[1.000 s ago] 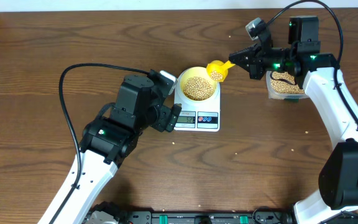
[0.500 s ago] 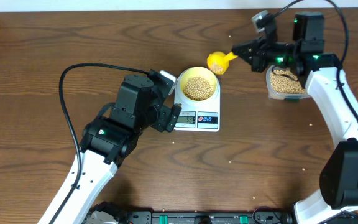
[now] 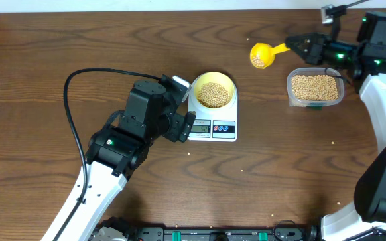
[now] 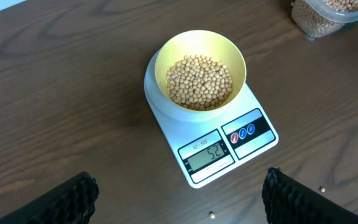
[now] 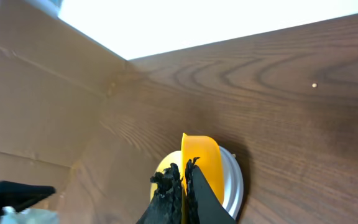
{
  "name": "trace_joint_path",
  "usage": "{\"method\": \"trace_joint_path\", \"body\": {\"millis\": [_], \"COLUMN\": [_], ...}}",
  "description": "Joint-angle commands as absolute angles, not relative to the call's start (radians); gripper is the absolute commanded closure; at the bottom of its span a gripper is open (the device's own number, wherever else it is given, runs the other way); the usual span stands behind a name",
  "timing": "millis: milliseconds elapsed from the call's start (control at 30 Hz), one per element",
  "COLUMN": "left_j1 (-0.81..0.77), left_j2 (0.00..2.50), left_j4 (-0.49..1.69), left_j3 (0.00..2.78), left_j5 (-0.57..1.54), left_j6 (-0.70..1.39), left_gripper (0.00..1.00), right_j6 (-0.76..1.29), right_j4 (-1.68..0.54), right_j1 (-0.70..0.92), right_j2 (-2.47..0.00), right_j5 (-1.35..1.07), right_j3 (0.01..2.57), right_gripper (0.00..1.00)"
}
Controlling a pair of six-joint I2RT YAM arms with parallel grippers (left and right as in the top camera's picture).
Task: Scoop item into bowl and weigh 50g on scale
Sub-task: 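Move the scoop with the right gripper back into the soybean tub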
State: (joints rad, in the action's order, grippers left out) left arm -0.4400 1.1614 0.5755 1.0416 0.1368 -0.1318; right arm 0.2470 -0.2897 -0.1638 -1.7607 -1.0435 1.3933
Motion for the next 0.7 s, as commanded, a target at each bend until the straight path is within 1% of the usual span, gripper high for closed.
{"method": "trace_joint_path", "body": {"millis": [0, 133, 467, 667], "left_j1": [-0.438, -0.438, -0.438, -0.438], "left_j2": [1.164, 1.164, 1.164, 1.164], "left_j4": [0.574, 0.575, 0.574, 0.575], "left_j3": [1.039, 1.039, 1.039, 1.039], "left_j5": [0.146, 0.146, 0.146, 0.146], "left_j6": [-0.134, -0.134, -0.134, -0.134], "left_gripper": [0.12, 0.13, 0.13, 0.13], "right_j6": [0.313, 0.314, 0.259, 0.2], "right_j4": [-0.297, -0.354, -0.556, -0.661], "right_j1": [-0.207, -0.243, -0.315, -0.352], "right_j2": [-1.768, -1.757, -1.611, -1.514], "right_j5": [-1.118, -1.103, -0.827, -0.73], "right_j3": [1.39, 1.39, 1.39, 1.39], "right_gripper": [0.99, 0.99, 0.99, 0.99]}}
